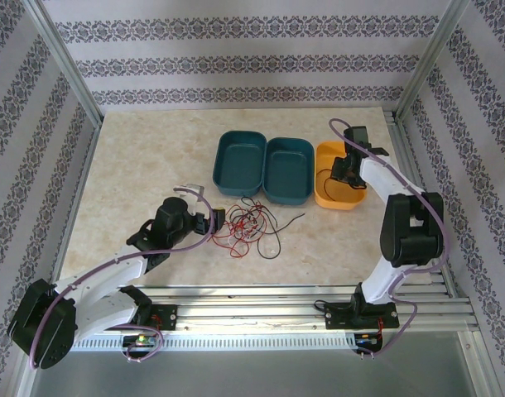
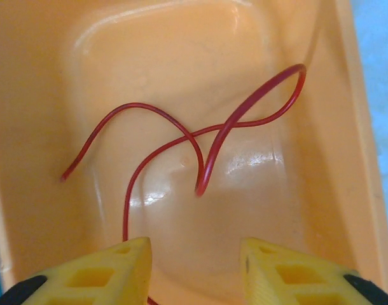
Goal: Untangle the cables
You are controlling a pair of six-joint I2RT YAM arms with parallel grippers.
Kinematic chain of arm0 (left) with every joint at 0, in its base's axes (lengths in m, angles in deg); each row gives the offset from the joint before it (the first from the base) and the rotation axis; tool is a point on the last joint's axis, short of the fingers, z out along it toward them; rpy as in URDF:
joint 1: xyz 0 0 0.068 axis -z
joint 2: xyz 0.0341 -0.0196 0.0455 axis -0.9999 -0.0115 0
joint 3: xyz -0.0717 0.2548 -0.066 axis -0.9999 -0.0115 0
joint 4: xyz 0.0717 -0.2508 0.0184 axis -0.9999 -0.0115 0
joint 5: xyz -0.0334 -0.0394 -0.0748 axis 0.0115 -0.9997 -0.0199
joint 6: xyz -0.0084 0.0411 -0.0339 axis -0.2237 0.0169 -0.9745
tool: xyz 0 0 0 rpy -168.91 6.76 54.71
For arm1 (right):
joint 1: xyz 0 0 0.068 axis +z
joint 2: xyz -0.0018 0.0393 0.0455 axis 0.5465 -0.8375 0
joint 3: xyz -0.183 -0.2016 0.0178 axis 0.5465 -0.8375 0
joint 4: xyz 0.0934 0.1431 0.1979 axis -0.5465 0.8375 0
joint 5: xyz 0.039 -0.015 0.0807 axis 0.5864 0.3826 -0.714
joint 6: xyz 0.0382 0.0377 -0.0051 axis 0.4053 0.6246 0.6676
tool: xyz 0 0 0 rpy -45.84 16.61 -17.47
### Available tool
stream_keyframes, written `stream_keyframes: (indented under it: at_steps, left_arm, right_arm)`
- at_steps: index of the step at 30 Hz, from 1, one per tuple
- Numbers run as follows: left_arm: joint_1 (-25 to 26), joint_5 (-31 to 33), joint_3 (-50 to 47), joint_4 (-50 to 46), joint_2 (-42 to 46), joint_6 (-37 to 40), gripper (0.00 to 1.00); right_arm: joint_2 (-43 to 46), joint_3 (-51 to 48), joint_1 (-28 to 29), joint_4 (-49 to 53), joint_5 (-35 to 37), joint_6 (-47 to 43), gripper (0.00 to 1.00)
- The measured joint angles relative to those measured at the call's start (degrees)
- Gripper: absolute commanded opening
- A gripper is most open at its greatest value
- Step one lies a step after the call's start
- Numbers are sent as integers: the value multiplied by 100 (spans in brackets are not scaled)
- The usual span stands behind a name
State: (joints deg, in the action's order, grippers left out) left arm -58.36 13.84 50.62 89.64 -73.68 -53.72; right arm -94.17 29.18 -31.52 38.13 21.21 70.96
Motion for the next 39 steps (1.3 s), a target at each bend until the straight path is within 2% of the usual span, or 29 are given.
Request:
stream_keyframes:
  at_steps: [6, 13, 17, 22, 26, 31, 35, 39]
  left_arm:
    - [0, 90, 15, -260, -9, -205, 99]
    - [-4, 175, 195, -678, -243, -435, 99]
    - [-81, 234, 291, -863, -387, -667, 99]
    - [-254, 186, 293, -922, -544, -1023, 99]
    - [-452, 61, 289, -920, -671, -1357, 99]
    - [-667, 63, 140, -929, -682, -1746, 99]
    - [-741, 105, -26, -942, -595, -1974, 99]
    - [-778, 188, -155, -944, -442, -2107, 99]
  right_arm:
    - [584, -48, 0, 129, -42, -50, 48]
    - [1449, -422, 173, 192, -420, -44, 48]
    - [1980, -625, 872, 190, -549, -9, 47]
    - [2201, -682, 2149, 66, -590, 118, 44]
    - [1729, -431, 3029, 61, -614, 136, 42]
    - [544, 612, 3801, 313, -636, 44, 39]
    - [-267, 1429, 4113, 584, -632, -122, 36]
    - [-817, 1860, 4179, 844, -632, -247, 35]
